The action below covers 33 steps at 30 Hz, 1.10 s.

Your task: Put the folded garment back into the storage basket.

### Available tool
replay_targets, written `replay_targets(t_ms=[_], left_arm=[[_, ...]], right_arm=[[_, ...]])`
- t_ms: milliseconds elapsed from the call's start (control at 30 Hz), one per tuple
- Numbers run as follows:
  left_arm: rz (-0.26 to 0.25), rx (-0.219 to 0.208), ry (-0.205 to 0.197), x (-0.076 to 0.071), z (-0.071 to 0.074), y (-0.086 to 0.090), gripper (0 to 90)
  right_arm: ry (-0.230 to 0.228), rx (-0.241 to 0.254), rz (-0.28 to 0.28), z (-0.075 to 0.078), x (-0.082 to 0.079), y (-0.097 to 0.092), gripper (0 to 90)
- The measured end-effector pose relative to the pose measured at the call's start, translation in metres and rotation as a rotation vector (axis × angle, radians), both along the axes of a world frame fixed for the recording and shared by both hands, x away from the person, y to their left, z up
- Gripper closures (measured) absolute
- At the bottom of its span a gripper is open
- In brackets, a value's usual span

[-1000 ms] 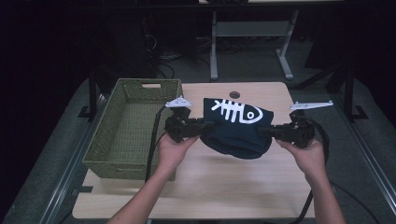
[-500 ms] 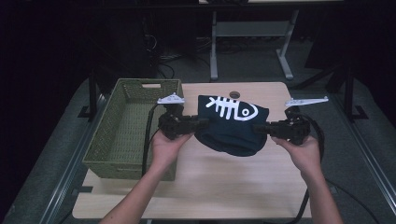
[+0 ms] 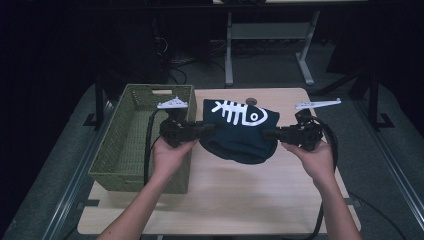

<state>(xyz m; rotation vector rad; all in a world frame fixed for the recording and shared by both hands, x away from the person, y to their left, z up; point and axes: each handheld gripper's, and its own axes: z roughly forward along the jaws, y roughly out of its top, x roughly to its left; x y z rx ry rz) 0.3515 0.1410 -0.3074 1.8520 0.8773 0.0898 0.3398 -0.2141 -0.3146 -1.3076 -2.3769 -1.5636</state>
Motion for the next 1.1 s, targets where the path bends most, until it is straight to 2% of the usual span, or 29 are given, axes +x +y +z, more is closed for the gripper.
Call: replay_targets(t_ms=[367,1100], left_arm=[[0.019,-0.004,0.003,0.0,0.003,0.017,65.7],[0.07,0.0,0.002,-0.001,0.006,0.053,65.6]], right_arm=[[0.0,-0.007,0.02,0.005,0.006,0.018,71.0],[-0.009,0.02,0.074,0.01,0.017,0.052,70.9]])
